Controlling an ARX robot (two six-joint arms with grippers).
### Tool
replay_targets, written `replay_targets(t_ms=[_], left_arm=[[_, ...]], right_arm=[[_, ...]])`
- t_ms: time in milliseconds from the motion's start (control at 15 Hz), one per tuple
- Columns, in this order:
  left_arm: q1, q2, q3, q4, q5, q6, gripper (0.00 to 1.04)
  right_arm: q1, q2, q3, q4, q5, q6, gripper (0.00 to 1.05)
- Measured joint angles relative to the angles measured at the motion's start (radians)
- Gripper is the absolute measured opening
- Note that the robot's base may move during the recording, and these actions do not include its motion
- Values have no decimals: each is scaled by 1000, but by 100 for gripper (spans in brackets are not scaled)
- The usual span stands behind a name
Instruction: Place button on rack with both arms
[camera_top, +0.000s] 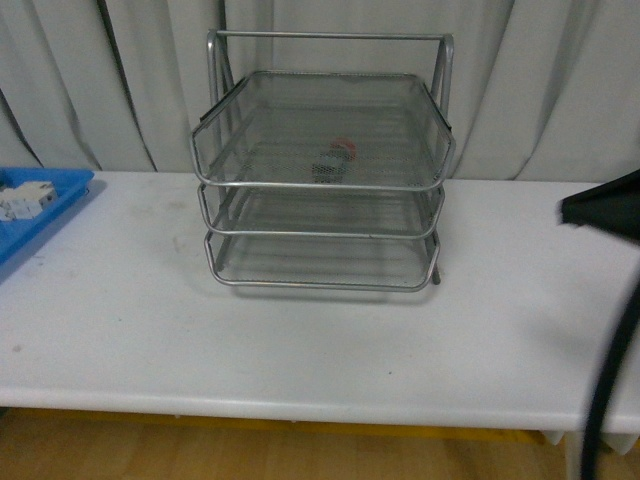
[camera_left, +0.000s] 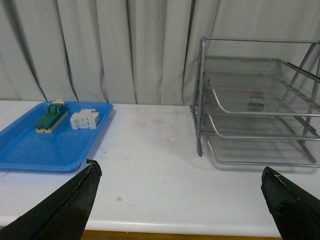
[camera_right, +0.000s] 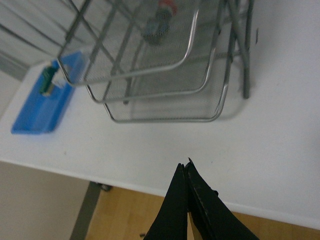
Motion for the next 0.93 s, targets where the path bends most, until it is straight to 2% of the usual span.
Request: replay_targets(t_ms=[67,133,200,267,333,467,933], left_arm=[[0,0,0,0,0,0,98],[0,0,0,1,0,0,98],[0,0,0,0,-1,0,98],[0,0,0,0,1,0,98],[0,0,0,1,0,0,98],[0,0,0,1,0,0,98],[0,0,0,0,0,0,98]], right_arm=[[-40,-109,-80,127,55,-23,2],[-89,-227,-190,310,216,-126,2],[-127,-373,-283,320,343,-235,2],[-130,-554,-371,214,379,-309,2],[-124,-696,-426,134,374,-343,2],[-124,-889,-501,93,376,-363,2],[-124,-1040,-576,8,376,-369,2]])
